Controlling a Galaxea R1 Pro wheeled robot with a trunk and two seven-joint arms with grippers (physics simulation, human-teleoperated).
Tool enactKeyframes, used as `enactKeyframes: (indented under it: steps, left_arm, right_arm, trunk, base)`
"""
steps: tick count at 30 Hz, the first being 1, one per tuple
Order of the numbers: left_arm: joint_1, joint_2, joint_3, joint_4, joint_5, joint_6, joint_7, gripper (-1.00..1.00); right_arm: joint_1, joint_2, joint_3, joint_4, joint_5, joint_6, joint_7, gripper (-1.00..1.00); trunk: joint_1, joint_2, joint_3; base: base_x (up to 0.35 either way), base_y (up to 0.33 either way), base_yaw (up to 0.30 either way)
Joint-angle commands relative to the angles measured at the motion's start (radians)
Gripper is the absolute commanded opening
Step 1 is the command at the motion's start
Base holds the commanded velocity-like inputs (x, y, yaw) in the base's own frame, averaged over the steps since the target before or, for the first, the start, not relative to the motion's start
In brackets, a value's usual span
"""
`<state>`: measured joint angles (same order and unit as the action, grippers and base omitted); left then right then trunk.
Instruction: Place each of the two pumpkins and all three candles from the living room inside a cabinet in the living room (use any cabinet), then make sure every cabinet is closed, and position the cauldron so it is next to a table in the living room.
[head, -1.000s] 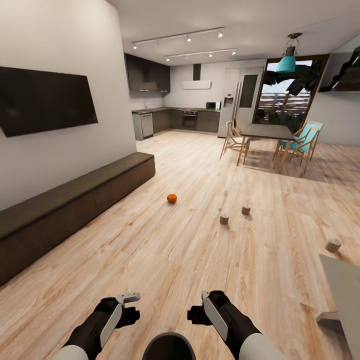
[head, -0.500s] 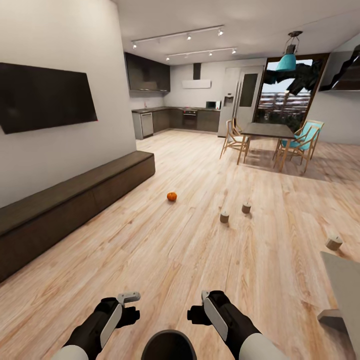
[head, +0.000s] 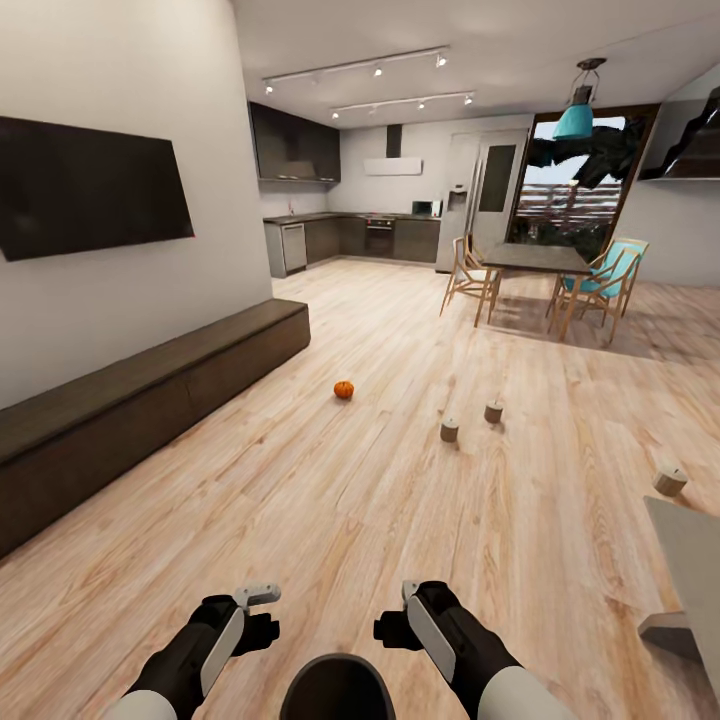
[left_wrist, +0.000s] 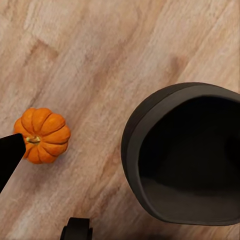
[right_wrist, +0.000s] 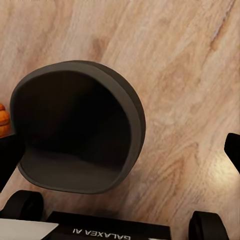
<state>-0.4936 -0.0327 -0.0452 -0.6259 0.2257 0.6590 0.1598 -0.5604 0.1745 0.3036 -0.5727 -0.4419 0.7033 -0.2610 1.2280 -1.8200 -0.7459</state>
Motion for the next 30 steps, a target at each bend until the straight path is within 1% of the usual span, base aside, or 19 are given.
enactKeyframes:
  steps: [1,5,7,9,12,17,30]
  left_arm:
    - [0.000,0.001,-0.004,-0.001,0.011,0.004,0.009,1.00]
    - [0.000,-0.001,-0.005,-0.001,0.010,0.001,0.009,1.00]
    - [0.000,-0.004,-0.005,-0.001,0.010,-0.014,0.009,1.00]
    - [0.000,-0.007,-0.020,-0.001,0.012,-0.046,0.017,1.00]
    - [0.000,-0.007,-0.037,0.023,0.013,-0.067,0.022,1.00]
    - [0.000,-0.007,-0.040,0.039,0.011,-0.072,0.026,1.00]
    - [0.000,-0.008,-0.041,0.041,0.009,-0.074,0.029,1.00]
  right_arm:
    - [-0.001,0.000,0.003,-0.001,-0.009,0.002,-0.009,1.00]
    - [-0.001,0.000,0.004,-0.001,-0.009,-0.009,-0.009,1.00]
    - [-0.001,0.000,0.011,-0.001,-0.009,-0.024,-0.009,1.00]
    - [-0.001,0.000,0.030,0.000,-0.009,-0.036,-0.010,1.00]
    - [-0.001,0.000,0.040,0.003,-0.009,-0.041,-0.016,1.00]
    - [-0.001,0.000,0.043,0.010,-0.009,-0.041,-0.020,1.00]
    - [-0.001,0.000,0.045,0.013,-0.009,-0.038,-0.023,1.00]
  trunk:
    - [0.004,-0.008,-0.004]
    - [0.019,-0.036,-0.017]
    - [0.027,-0.050,-0.023]
    - [0.035,-0.064,-0.029]
    - [0.046,-0.085,-0.039]
    - [0.065,-0.120,-0.054]
    - [0.115,-0.211,-0.095]
  base:
    - [0.000,0.000,0.000]
    - [0.000,0.000,0.000]
    - [0.000,0.000,0.000]
    - [0.000,0.000,0.000]
    - [0.000,0.000,0.000]
    - [0.000,0.000,0.000]
    - [0.000,0.000,0.000]
